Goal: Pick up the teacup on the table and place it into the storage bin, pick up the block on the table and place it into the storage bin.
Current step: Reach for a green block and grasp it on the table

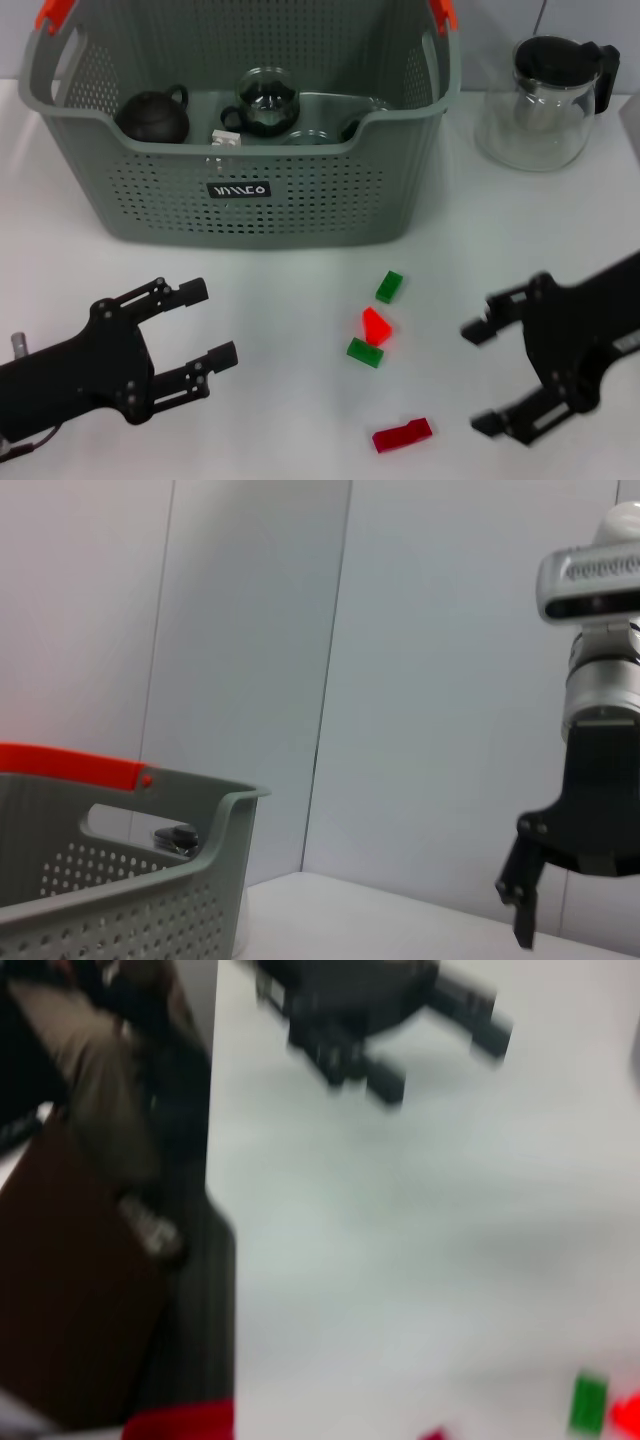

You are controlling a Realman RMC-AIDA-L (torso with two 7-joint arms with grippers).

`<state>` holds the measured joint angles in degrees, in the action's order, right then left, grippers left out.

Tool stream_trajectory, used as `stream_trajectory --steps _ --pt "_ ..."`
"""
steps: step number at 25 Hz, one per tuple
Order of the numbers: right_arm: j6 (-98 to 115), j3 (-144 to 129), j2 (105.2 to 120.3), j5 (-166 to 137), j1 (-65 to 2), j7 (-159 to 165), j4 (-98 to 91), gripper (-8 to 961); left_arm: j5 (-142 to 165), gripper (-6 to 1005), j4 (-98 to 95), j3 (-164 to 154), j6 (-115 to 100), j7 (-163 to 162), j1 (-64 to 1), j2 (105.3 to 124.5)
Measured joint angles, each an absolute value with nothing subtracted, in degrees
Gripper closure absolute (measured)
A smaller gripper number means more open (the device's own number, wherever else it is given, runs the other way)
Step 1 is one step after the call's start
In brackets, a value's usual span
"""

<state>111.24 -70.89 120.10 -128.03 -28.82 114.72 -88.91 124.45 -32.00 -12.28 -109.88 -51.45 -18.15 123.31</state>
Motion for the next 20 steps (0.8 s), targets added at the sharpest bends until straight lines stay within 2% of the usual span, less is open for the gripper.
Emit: stream_trajectory --steps 9,20 --pt "101.4 -83.2 120.31 -137.5 -32.6 122.6 -82.6 38 124.4 236 -32.0 -12.3 -109.8 -51.4 -17.5 123.33" --pt "83.8 -89.9 120.59 -137.2 -48.5 138.9 -54.6 63 124.1 236 -31.8 -12.3 -109.8 -51.2 -17.4 123.40"
